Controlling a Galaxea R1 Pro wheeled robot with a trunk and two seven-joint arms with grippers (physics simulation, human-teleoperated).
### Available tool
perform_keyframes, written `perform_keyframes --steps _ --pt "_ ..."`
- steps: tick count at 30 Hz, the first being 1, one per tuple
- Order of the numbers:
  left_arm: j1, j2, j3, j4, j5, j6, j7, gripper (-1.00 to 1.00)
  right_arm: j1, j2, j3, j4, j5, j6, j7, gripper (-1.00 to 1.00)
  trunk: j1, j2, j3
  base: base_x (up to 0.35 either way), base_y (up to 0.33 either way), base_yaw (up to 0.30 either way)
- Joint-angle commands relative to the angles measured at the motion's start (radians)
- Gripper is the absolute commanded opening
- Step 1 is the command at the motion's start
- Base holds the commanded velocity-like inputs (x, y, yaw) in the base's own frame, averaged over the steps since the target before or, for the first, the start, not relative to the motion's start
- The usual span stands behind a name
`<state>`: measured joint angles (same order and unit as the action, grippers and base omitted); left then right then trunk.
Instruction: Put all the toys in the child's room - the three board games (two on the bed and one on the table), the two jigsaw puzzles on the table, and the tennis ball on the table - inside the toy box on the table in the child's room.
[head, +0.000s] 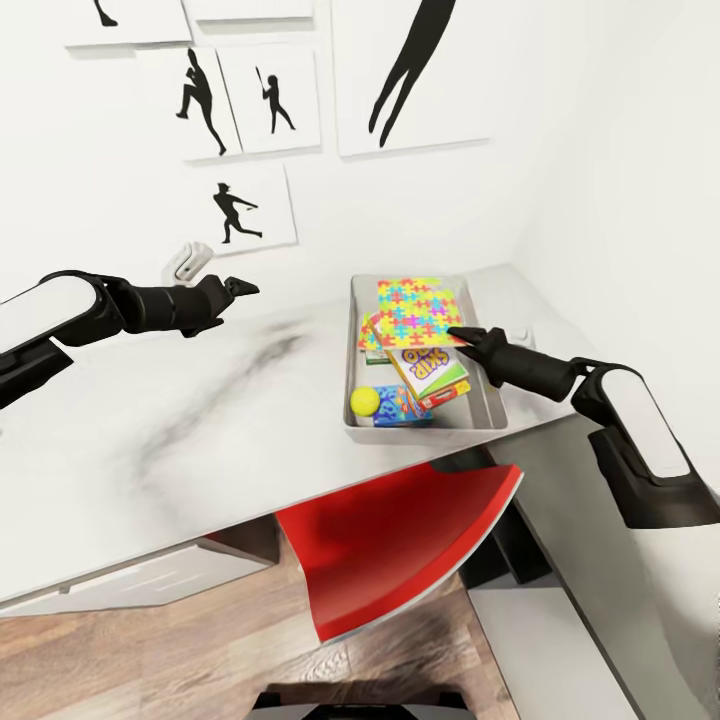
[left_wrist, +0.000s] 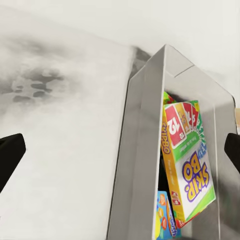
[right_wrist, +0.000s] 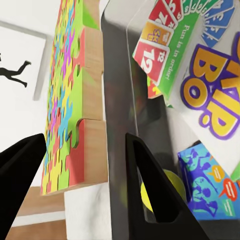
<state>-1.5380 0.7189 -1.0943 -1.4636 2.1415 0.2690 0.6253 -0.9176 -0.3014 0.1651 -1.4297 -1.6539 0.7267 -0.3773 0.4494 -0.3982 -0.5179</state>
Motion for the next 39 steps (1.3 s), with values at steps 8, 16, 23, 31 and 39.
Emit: perform_keyframes --steps 8,16,23,31,39 --pt "-0.002 0.001 -0.004 0.001 0.005 0.000 0.004 1.00 -0.001 0.004 0.003 -0.005 0.023 -0.001 -0.063 -1.00 0.001 -0.002 0.001 0.000 0.000 0.000" --pt "-0.002 0.001 -0.005 0.006 0.005 0.000 0.004 1.00 -0.001 0.005 0.002 -0.006 0.035 -0.001 -0.141 -1.00 0.001 -0.002 0.001 0.000 0.000 0.000" --pt "-0.002 0.001 -0.005 0.013 0.005 0.001 0.004 1.00 -0.001 0.008 0.003 -0.011 0.036 -0.001 -0.152 -1.00 0.001 -0.002 0.001 0.000 0.000 0.000" --pt "-0.002 0.001 -0.006 0.016 0.005 0.001 0.004 1.00 -0.001 0.010 0.004 -0.014 0.036 -0.001 -0.154 -1.00 0.001 -0.002 0.001 0.000 0.000 0.057" --pt "-0.002 0.000 -0.007 0.016 0.004 0.001 0.004 1.00 -0.001 0.010 0.004 -0.014 0.037 -0.002 -0.154 -1.00 0.001 -0.002 0.001 0.000 0.000 0.200"
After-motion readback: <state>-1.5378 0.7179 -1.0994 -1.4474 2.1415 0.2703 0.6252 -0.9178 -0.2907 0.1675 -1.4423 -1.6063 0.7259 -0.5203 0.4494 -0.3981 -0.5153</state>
